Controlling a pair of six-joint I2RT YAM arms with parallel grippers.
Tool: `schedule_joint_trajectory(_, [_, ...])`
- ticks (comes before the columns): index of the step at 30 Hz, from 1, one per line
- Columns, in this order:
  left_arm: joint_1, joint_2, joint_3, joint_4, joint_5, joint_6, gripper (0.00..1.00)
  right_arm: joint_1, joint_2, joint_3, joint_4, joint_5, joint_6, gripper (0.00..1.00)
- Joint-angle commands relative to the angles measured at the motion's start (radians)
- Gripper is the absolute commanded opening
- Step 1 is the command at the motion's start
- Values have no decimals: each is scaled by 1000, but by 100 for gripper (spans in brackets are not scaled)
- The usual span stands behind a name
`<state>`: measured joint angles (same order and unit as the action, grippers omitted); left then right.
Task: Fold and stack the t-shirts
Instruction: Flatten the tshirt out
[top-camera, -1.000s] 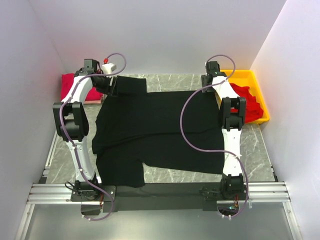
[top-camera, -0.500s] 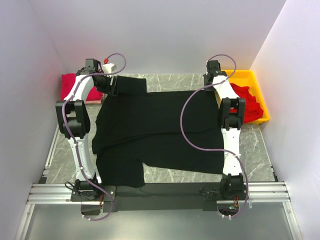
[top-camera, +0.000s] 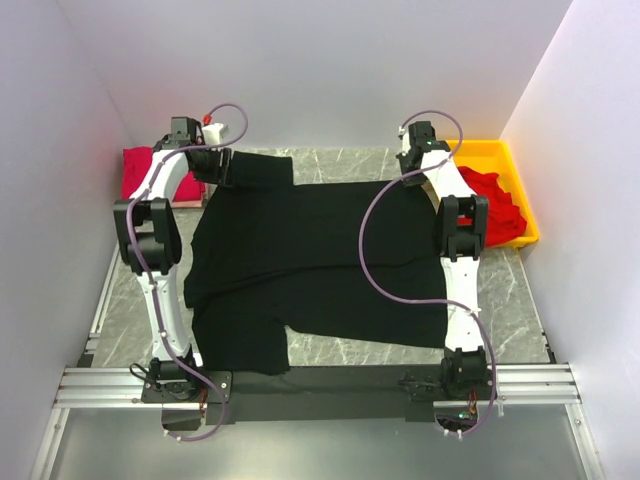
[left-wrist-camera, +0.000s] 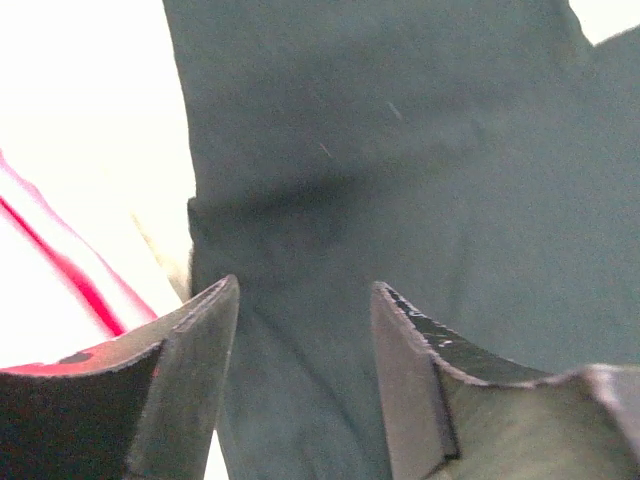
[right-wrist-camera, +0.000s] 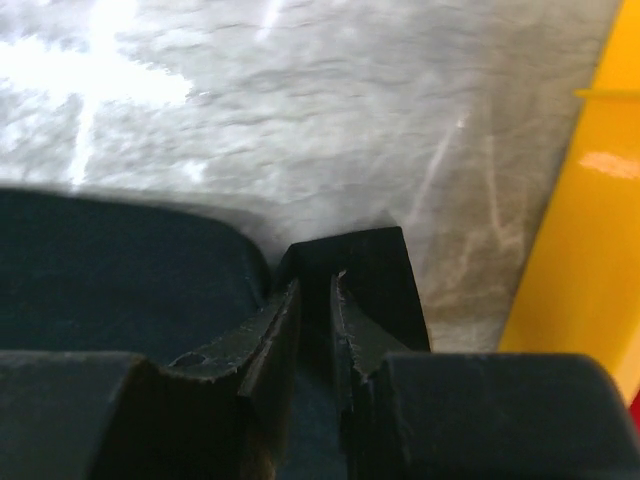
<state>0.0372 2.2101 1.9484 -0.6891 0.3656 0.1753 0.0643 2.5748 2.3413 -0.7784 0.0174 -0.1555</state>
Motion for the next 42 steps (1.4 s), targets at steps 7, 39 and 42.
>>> schedule_joint_trajectory(7, [9, 221, 195, 146, -90, -122, 58, 9, -57, -72, -27, 78, -35, 36])
schedule_joint_trajectory(39, [44, 186, 161, 121, -63, -103, 57, -41, 18, 32, 16, 12, 90, 25])
schedule_joint_trajectory(42, [41, 204, 202, 112, -54, -109, 57, -40, 19, 36, 15, 16, 94, 13])
